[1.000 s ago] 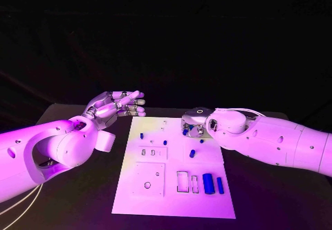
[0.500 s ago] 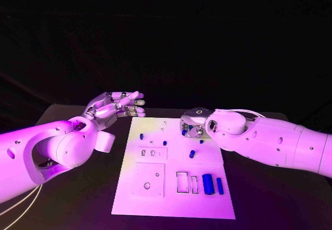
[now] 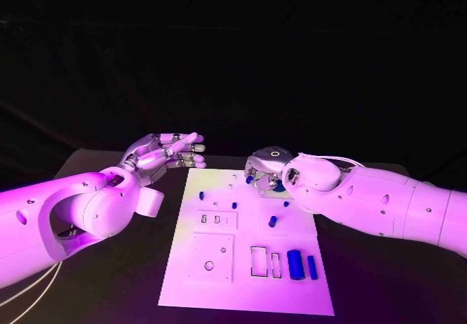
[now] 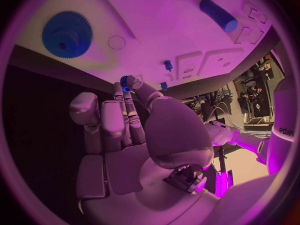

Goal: Assemble the parts on the task board

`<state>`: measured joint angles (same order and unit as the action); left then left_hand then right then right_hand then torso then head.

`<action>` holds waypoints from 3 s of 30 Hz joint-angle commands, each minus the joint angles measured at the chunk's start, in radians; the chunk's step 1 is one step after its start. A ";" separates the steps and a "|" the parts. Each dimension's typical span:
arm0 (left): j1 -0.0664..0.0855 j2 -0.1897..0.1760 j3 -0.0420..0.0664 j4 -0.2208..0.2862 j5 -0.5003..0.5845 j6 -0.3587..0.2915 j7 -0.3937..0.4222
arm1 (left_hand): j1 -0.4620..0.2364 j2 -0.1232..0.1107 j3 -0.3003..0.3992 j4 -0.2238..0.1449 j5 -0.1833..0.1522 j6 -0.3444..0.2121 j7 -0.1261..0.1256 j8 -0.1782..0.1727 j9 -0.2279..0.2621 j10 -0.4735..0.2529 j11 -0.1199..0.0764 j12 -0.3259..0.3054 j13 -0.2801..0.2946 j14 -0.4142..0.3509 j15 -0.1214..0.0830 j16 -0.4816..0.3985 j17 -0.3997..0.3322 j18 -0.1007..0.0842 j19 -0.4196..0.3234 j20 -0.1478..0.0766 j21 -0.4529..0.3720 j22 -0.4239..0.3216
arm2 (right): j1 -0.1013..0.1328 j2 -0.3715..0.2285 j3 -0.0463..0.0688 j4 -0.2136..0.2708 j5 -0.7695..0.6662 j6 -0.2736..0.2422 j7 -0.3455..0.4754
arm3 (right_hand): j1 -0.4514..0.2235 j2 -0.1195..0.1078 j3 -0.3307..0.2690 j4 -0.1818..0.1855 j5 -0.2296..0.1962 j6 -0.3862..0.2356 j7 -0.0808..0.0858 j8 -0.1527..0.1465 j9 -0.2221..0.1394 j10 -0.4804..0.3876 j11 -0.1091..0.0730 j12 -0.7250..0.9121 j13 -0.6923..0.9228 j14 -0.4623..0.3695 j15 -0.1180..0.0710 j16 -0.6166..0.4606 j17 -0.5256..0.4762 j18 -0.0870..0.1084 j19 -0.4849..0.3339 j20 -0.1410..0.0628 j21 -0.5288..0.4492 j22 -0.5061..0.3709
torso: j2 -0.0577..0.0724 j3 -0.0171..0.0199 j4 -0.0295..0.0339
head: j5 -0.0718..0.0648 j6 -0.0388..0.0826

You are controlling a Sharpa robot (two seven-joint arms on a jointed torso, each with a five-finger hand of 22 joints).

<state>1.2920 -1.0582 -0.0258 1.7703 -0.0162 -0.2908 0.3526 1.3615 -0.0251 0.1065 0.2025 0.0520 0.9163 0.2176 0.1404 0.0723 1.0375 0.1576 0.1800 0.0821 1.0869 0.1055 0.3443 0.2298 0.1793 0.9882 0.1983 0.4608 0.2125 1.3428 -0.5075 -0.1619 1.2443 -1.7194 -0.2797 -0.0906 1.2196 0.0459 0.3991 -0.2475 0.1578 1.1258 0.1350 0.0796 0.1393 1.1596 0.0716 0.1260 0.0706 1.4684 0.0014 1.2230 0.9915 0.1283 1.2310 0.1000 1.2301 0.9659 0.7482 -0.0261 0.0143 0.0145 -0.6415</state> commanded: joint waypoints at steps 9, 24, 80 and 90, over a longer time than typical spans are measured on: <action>0.002 0.003 0.000 -0.003 0.031 0.019 0.005 | 0.002 0.011 -0.003 -0.005 -0.003 0.000 0.006 -0.004 -0.002 -0.002 0.004 -0.007 -0.001 -0.007 -0.001 -0.007 0.001 0.001 -0.005 0.000 -0.004 -0.001 | 0.003 0.051 0.004 -0.052 0.010 -0.119 -0.028 | -0.011 -0.008 0.001 0.010 0.000 -0.001 0.000 0.000 0.017 0.001 0.006 -0.004 -0.001 0.016 -0.006 0.006 0.003 -0.013 0.007 0.001 0.005 0.003 | 0.009 -0.0062 0.0138 | -0.005 0.006; 0.009 0.005 0.000 0.003 0.033 0.018 0.004 | 0.002 0.011 -0.003 -0.005 -0.003 0.000 0.006 -0.004 -0.002 -0.002 0.004 -0.007 -0.001 -0.007 -0.001 -0.007 0.001 0.001 -0.005 0.000 -0.004 -0.001 | -0.001 0.084 0.005 -0.090 0.019 -0.092 -0.014 | -0.013 -0.011 0.004 0.011 0.005 -0.002 0.000 -0.001 0.018 0.000 0.006 -0.006 -0.001 0.016 -0.006 0.007 0.003 -0.012 0.007 0.001 0.005 0.003 | 0.023 -0.0116 0.0250 | -0.003 0.000; 0.024 0.002 0.000 0.010 0.034 0.023 -0.001 | 0.005 0.012 -0.003 -0.007 -0.003 0.000 0.006 -0.006 -0.002 -0.002 0.004 -0.009 -0.002 -0.007 -0.001 -0.009 0.003 0.001 -0.005 0.001 -0.004 -0.002 | -0.008 0.115 0.005 -0.150 0.024 -0.045 -0.021 | -0.034 -0.069 0.023 0.044 -0.012 -0.122 0.020 -0.020 -0.003 -0.109 0.036 -0.056 -0.006 -0.011 0.020 -0.047 -0.091 0.004 -0.052 0.020 -0.059 -0.081 | 0.029 -0.0134 0.0237 | 0.000 -0.015; 0.025 0.002 0.000 0.010 0.034 0.022 -0.003 | 0.006 0.012 -0.003 -0.007 -0.003 0.000 0.006 -0.006 -0.002 -0.002 0.004 -0.009 -0.002 -0.007 -0.001 -0.009 0.003 0.001 -0.005 0.001 -0.004 -0.002 | -0.008 0.112 0.005 -0.148 0.029 -0.038 -0.019 | -0.031 -0.072 0.020 0.051 -0.013 -0.131 0.018 -0.017 -0.007 -0.111 0.035 -0.049 -0.005 -0.012 0.020 -0.050 -0.096 0.005 -0.052 0.021 -0.063 -0.081 | 0.029 -0.0132 0.0230 | 0.000 -0.016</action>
<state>1.3154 -1.0567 -0.0260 1.7780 0.0168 -0.2900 0.3459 1.3655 -0.0211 0.1037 0.1997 0.0520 0.9163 0.2175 0.1406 0.0719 1.0375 0.1576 0.1763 0.0820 1.0870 0.1054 0.3404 0.2316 0.1793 0.9883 0.1982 0.4608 0.2123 1.3346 -0.3953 -0.1574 1.0944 -1.6930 -0.3281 -0.1070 1.1860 -0.0176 0.4197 -0.2017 0.1487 1.0018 0.1554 0.0633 0.1341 1.0514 0.1101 0.0731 0.0647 1.4595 0.0181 1.1758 0.8944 0.1309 1.1804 0.1215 1.1672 0.8832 0.7772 -0.0396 0.0376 0.0141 -0.6574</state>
